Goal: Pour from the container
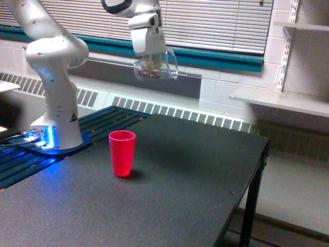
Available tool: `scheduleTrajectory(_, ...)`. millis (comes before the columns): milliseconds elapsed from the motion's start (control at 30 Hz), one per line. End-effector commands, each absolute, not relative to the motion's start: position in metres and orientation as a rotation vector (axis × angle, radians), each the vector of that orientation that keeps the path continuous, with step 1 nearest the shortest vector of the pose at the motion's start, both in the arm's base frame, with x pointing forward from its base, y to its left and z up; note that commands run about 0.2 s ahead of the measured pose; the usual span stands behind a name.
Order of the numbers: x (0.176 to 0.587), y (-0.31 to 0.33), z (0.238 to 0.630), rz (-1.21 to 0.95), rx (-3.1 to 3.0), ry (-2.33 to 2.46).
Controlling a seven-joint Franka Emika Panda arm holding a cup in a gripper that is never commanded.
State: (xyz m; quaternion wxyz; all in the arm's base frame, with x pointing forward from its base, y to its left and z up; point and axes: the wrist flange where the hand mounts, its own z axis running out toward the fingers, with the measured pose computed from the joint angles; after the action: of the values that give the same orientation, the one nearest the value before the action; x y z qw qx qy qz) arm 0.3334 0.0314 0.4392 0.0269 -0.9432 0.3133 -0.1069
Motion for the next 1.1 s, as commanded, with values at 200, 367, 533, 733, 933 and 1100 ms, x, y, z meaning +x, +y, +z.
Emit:
scheduleTrajectory(200,0.324,0.01,0.433,-0.28,-2.926,1.008)
scheduleTrajectory(367,0.317,0.007,0.43,-0.255,-2.926,1.04)
scheduleTrajectory(533,0.305,0.004,0.427,-0.213,-2.941,1.064)
scheduleTrajectory(733,0.291,0.004,0.425,-0.166,-2.94,1.089)
scheduleTrajectory(933,0.28,0.002,0.422,-0.131,-2.942,1.102)
scheduleTrajectory(1100,0.273,0.001,0.42,-0.109,-2.943,1.098)
